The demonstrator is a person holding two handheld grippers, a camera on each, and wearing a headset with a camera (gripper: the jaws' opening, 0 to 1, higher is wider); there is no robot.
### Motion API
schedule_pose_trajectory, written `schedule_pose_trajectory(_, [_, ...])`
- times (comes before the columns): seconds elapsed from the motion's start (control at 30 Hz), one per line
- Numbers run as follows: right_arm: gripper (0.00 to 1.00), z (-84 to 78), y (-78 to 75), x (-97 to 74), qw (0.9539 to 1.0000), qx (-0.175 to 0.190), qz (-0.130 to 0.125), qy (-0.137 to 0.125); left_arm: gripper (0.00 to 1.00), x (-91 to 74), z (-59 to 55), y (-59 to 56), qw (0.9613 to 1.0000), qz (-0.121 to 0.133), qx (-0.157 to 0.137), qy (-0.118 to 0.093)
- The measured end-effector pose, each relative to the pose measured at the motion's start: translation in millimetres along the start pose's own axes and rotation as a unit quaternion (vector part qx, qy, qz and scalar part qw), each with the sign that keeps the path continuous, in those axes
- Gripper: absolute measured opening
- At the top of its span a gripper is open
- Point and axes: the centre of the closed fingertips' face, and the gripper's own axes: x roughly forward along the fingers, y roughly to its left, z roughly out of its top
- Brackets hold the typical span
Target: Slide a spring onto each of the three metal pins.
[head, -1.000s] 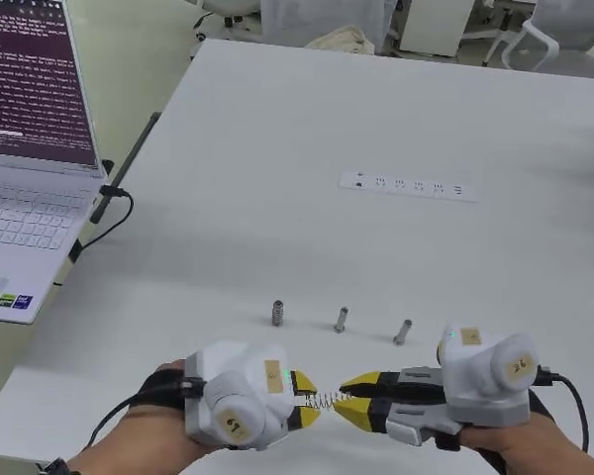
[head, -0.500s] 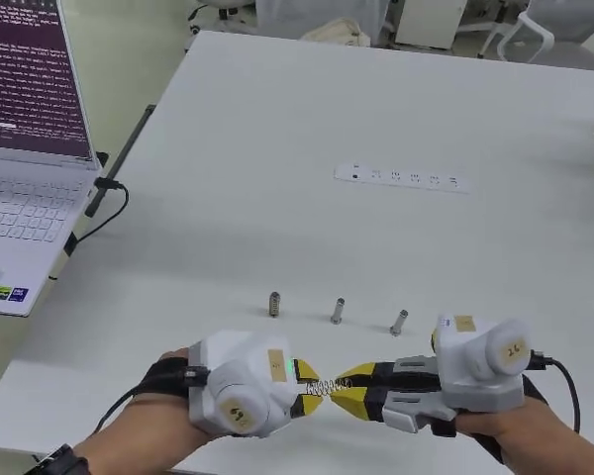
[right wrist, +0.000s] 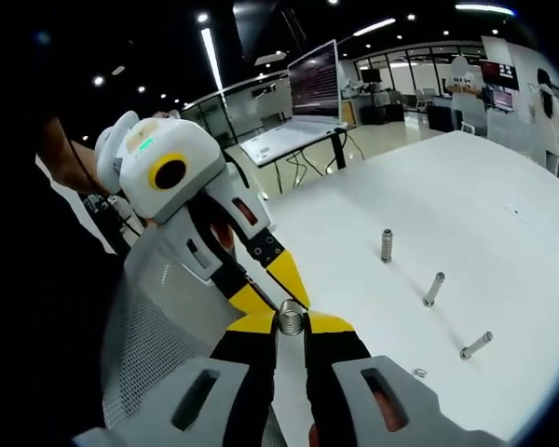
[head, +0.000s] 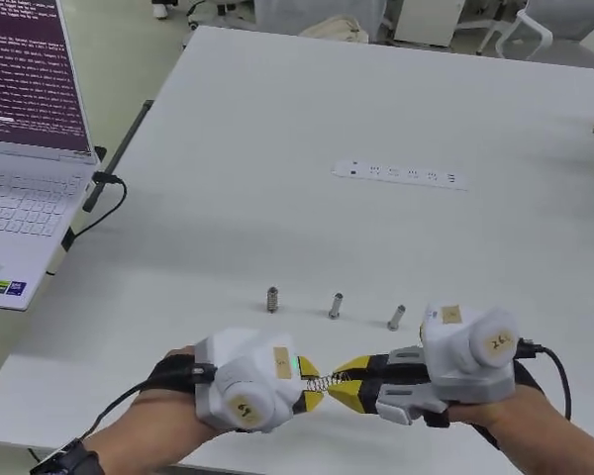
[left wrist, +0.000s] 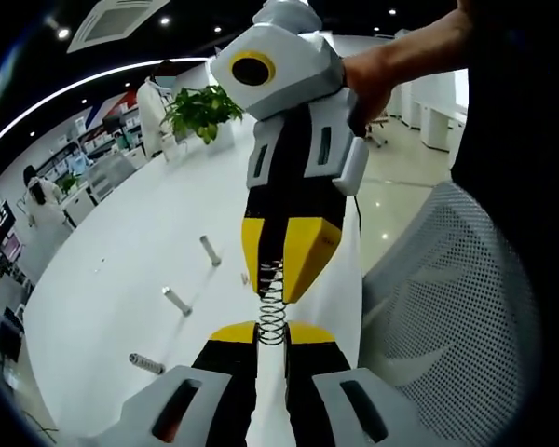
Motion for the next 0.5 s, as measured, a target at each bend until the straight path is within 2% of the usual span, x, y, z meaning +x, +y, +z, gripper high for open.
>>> schedule_pose_trajectory(0.5, [0.08, 17.8, -3.9, -19.1, 0.997, -0.068, -0.008, 0.035, 0.02, 1.6, 25.1, 8.5, 0.9975, -0.008, -0.047, -0.052])
